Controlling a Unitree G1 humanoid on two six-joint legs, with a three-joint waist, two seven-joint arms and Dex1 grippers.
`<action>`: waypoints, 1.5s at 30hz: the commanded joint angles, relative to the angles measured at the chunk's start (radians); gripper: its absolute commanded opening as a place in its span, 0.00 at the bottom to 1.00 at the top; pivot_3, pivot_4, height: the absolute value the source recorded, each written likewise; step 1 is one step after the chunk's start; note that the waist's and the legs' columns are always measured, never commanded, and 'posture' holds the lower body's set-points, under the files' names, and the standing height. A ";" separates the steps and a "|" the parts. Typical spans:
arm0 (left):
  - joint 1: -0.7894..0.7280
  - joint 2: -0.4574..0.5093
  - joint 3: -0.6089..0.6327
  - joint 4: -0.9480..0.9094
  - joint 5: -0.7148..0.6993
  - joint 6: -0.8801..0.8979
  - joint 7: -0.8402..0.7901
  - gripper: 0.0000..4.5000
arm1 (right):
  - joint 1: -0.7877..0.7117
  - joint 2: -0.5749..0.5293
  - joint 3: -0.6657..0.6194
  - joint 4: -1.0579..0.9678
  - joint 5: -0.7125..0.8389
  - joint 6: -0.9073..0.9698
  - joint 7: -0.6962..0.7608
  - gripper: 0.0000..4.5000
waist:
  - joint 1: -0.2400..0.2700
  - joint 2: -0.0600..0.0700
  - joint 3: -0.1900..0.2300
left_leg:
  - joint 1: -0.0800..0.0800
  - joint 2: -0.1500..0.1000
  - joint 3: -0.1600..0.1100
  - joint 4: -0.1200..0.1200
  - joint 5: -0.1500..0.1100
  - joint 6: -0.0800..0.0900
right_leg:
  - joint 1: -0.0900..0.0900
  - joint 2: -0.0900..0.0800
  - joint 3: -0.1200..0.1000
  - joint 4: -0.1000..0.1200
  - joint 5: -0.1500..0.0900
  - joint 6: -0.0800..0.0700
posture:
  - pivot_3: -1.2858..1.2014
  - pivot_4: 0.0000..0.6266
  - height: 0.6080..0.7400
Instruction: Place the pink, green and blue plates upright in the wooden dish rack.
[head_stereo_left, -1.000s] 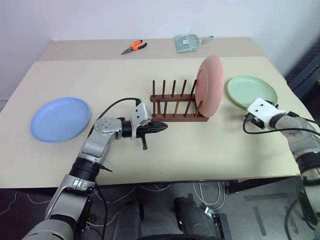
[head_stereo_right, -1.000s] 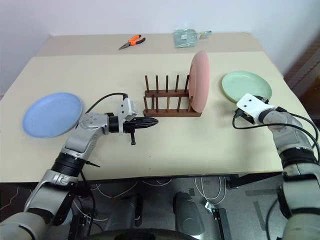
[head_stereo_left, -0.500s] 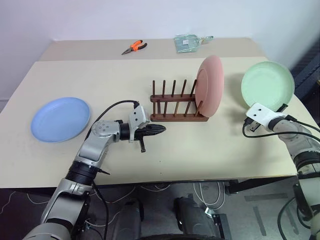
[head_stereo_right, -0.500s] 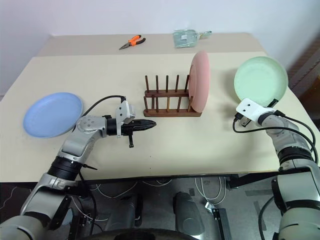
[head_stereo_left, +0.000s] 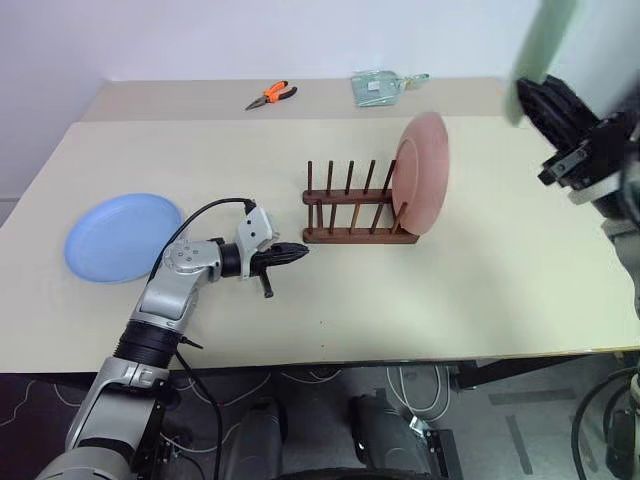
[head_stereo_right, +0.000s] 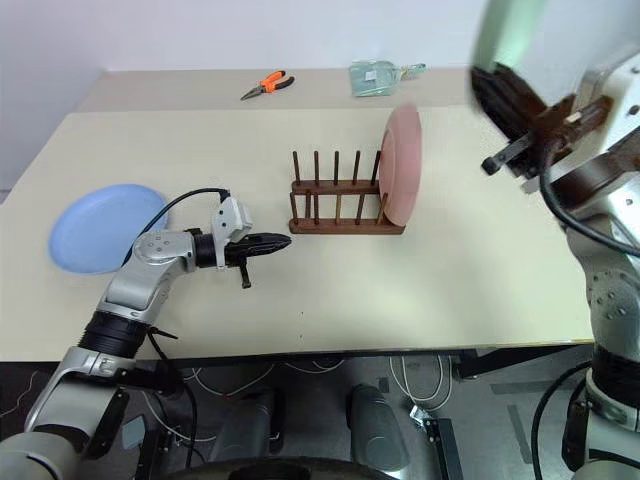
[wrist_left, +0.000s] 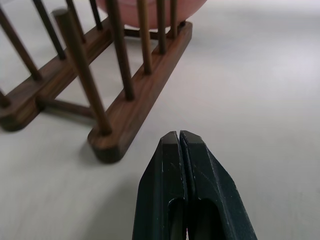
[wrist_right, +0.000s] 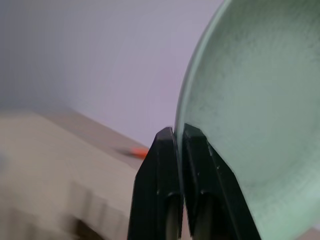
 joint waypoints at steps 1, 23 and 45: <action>-0.023 0.005 0.024 -0.010 -0.011 -0.011 -0.014 0.00 | -0.069 0.057 0.057 -0.071 0.256 0.061 -0.036 0.01 | 0.000 0.000 0.000 | 0.000 0.000 0.000 0.000 0.000 0.000 | 0.000 0.000 0.000 0.000 0.000 0.000 | 0.52 0.24 0.94; 0.027 -0.003 0.021 -0.112 -0.027 0.026 -0.008 0.00 | -0.117 0.250 0.215 0.353 0.048 0.203 0.062 0.01 | 0.002 0.000 0.000 | -0.002 0.000 0.000 0.000 0.000 0.000 | -0.003 0.000 0.000 0.000 0.000 0.000 | 0.52 0.24 0.94; -0.030 0.044 0.258 -0.008 -0.071 0.068 0.190 0.64 | -0.089 -0.031 0.296 0.070 -0.466 0.134 0.197 1.00 | 0.001 0.000 0.000 | -0.002 0.000 0.000 -0.001 0.000 0.000 | -0.004 0.000 0.000 0.000 0.000 0.000 | 0.52 0.24 0.94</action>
